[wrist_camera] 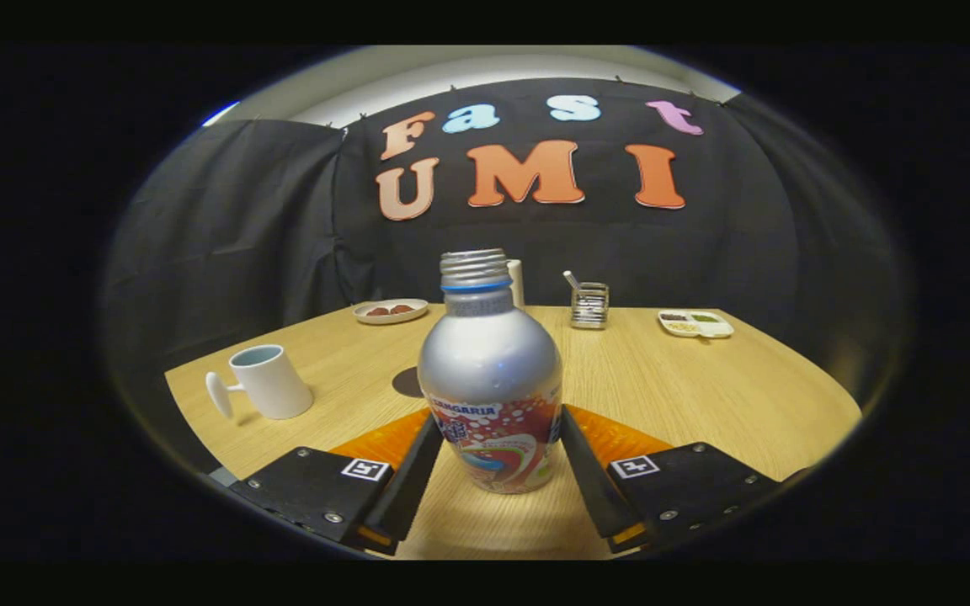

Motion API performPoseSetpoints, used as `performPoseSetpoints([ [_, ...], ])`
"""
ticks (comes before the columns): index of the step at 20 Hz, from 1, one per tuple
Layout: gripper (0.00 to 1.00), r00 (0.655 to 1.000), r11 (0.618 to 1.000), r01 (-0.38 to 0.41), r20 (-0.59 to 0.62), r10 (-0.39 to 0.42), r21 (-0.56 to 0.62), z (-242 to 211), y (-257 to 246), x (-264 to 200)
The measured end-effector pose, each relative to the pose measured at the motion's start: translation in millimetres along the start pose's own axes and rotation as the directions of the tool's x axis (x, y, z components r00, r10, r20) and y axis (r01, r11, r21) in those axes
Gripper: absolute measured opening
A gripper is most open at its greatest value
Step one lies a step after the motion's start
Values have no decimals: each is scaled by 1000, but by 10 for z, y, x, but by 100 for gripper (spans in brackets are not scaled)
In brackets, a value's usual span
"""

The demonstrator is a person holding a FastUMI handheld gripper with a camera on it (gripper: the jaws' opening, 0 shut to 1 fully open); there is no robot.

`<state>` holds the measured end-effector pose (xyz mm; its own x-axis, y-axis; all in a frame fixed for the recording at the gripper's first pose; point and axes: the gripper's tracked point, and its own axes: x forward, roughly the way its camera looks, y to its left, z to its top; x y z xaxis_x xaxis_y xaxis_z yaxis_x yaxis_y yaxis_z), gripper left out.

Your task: Take the bottle from table, then pour the juice into the cup, finally place the bottle on the coaster

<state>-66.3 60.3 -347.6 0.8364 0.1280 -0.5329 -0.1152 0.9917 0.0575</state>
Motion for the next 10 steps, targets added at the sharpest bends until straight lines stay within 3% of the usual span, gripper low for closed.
performPoseSetpoints([
  [10, 79, 997, 963, 49, 65, -33, -266, 393, 377, 235],
])
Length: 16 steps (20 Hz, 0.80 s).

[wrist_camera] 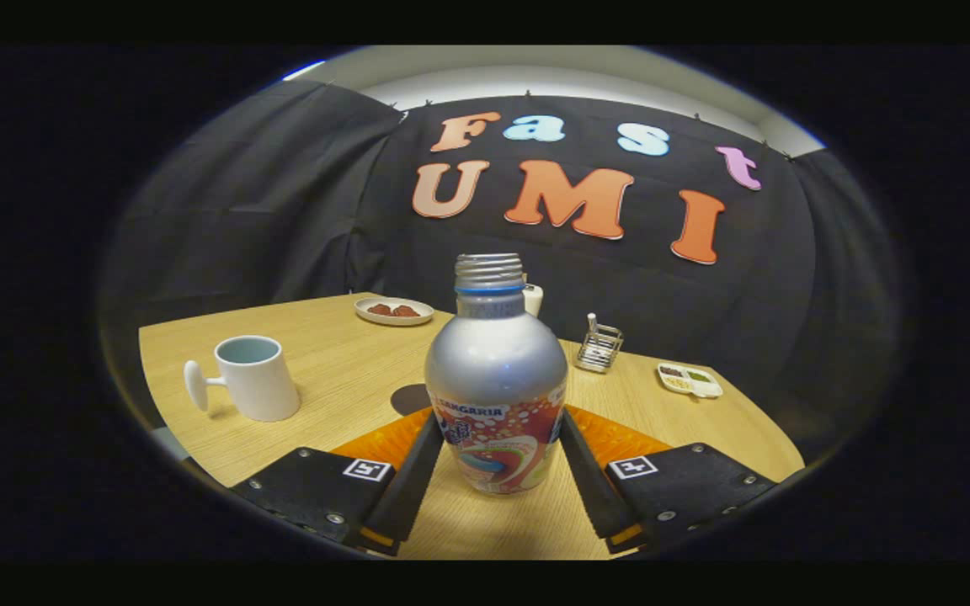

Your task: Take the bottle from table, then pour the juice into the cup, finally place the bottle on the coaster

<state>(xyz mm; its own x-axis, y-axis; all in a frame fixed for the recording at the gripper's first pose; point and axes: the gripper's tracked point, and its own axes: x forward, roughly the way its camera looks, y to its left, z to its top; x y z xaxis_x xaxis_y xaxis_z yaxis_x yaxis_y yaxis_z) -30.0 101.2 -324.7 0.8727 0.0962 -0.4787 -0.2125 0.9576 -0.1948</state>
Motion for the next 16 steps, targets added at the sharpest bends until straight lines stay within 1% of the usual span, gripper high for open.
performPoseSetpoints([
  [2, 79, 1000, 997, 10, 13, -9, -77, 88, 66, 43],
  [4, 79, 1000, 989, -7, 17, 10, -145, 133, 194, 83],
  [7, 78, 1000, 966, 16, 25, -10, -259, 199, 262, 146],
  [12, 78, 997, 905, 61, 65, -37, -420, 331, 338, 218],
  [16, 78, 995, 841, 81, 99, -33, -535, 423, 428, 246],
])
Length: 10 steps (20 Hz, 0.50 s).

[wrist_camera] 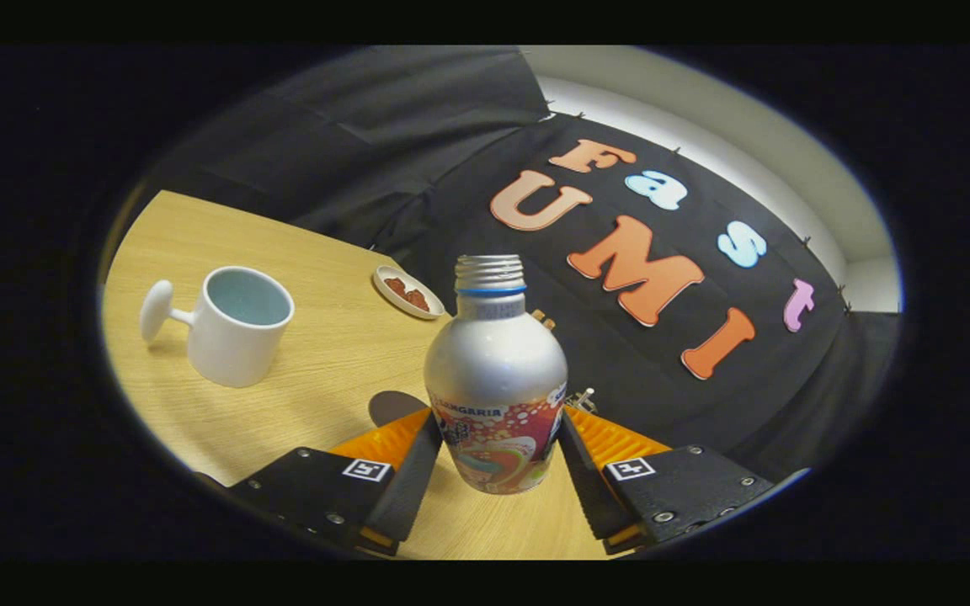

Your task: Take the bottle from table, then pour the juice into the cup, finally place the bottle on the coaster

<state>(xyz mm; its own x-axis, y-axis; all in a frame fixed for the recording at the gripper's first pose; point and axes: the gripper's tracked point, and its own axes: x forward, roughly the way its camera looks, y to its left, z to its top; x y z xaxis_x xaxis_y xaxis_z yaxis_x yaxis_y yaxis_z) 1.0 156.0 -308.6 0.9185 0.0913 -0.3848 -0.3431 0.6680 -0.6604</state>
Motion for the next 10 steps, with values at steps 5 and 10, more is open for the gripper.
performPoseSetpoints([
  [5, 78, 1000, 989, 14, 27, -10, -148, 86, 48, 56],
  [10, 78, 997, 957, 59, 65, -42, -285, 211, 5, 99],
])
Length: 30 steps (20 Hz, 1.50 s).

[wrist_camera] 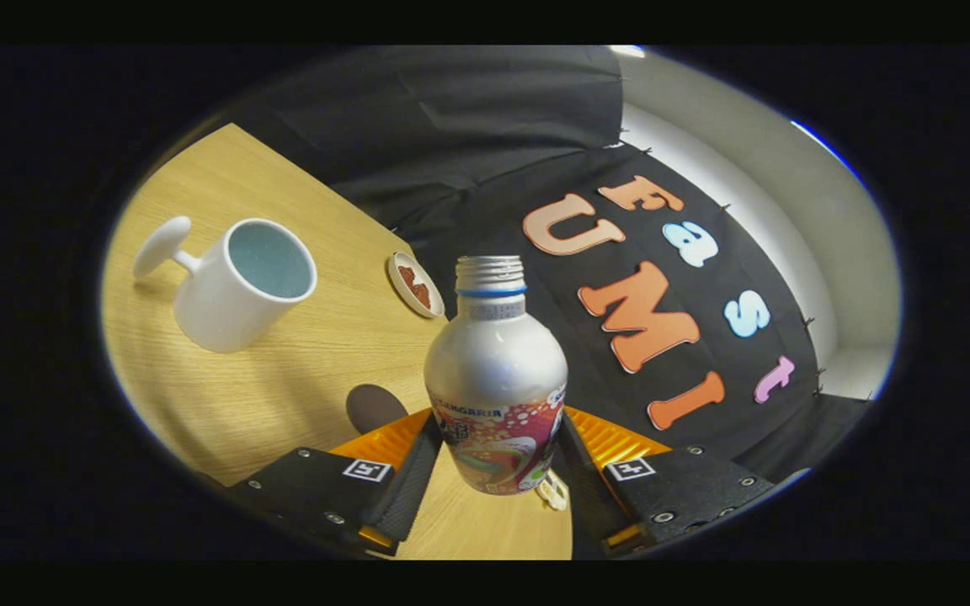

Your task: Take the bottle from table, then pour the juice into the cup, finally place the bottle on the coaster

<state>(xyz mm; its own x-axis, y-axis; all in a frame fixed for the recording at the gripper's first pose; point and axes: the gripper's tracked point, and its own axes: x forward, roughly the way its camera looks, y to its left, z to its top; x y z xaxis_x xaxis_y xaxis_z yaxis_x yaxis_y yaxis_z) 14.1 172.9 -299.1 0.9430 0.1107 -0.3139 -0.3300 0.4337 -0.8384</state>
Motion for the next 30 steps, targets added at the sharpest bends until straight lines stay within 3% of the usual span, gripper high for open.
performPoseSetpoints([
  [5, 78, 999, 992, 35, 30, -31, -118, 85, -20, 40],
  [12, 78, 994, 946, 68, 100, -38, -316, 312, 55, 53],
  [17, 77, 987, 885, 123, 145, -63, -450, 402, 31, 46],
  [30, 77, 984, 796, 130, 176, -30, -591, 481, 20, 23],
])
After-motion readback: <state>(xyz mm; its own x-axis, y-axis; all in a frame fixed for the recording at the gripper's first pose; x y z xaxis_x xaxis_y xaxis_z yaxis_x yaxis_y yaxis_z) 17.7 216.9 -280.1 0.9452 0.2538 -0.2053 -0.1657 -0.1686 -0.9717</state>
